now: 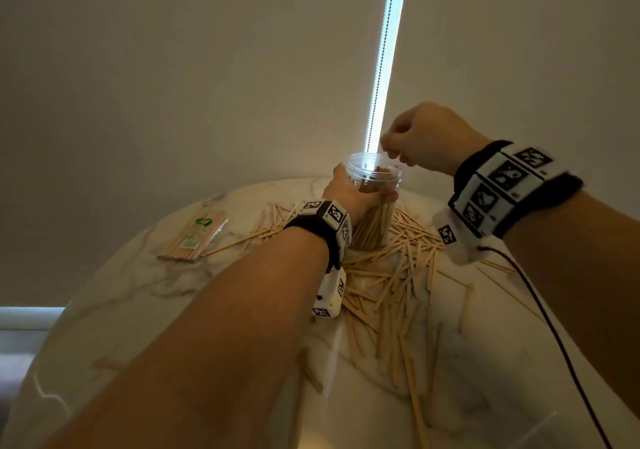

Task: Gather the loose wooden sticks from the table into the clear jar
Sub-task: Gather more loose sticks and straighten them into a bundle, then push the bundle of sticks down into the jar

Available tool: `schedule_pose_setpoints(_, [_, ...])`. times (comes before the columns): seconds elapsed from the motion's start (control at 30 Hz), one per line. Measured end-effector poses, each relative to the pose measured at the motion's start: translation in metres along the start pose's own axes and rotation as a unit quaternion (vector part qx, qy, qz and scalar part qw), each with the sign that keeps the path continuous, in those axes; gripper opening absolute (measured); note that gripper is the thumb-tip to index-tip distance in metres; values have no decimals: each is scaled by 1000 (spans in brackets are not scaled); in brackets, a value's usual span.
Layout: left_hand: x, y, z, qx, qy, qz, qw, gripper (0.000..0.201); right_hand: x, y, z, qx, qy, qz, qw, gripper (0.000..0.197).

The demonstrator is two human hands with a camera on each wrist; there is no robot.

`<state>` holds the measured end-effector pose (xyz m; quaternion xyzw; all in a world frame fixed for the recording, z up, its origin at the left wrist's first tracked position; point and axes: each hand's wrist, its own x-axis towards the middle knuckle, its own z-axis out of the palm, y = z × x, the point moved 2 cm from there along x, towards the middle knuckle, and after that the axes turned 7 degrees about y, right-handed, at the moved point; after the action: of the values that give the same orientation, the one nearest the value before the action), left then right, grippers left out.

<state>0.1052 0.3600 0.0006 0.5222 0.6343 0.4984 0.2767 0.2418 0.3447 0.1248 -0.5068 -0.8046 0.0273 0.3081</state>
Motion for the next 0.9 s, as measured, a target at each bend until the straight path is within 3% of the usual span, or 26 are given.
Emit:
schedule_pose_setpoints(0.07, [-7, -2, -8, 40, -8, -16, 999, 142, -30, -1, -8, -2, -32, 16, 999, 26])
schedule_pose_setpoints(0.13, [-17, -4, -23, 119, -19, -20, 993, 140, -64, 0, -4, -34, -111, 35, 993, 31])
schedule_pose_setpoints(0.23, [-41, -10, -56, 248, -27, -15, 968, 96, -113, 1, 17, -112, -229, 88, 963, 44])
schedule_pose_setpoints(0.3, [-60, -16, -81, 316, -31, -8, 948, 56, -141, -3, 23, -189, -297, 106, 930, 57])
schedule_pose_setpoints(0.33, [-73, -18, -93, 363, -38, -6, 931, 49, -154, -7, 25, -226, -332, 109, 909, 59])
schedule_pose_setpoints(0.43, [-111, -27, -122, 513, -94, -12, 853, 59, -185, -16, 31, -270, -392, 115, 872, 68])
schedule_pose_setpoints(0.53, [-154, -34, -147, 590, -149, -42, 792, 78, -196, -20, 46, -281, -403, 112, 864, 96])
schedule_pose_setpoints(0.6, [-177, -40, -157, 622, -163, -54, 764, 84, -197, -25, 52, -289, -395, 89, 868, 92])
schedule_pose_setpoints(0.67, [-190, -45, -161, 610, -166, -58, 772, 86, -195, -29, 54, -256, -377, 92, 885, 72])
schedule_pose_setpoints(0.73, [-192, -52, -161, 583, -152, -56, 796, 74, -191, -28, 55, -183, -364, 130, 904, 47])
schedule_pose_setpoints(0.83, [-193, -58, -158, 567, -116, -33, 815, 38, -190, -29, 49, -143, -371, 182, 899, 35])
schedule_pose_setpoints(0.9, [-192, -61, -156, 563, -102, -19, 820, 30, -192, -28, 44, -180, -371, 164, 896, 30])
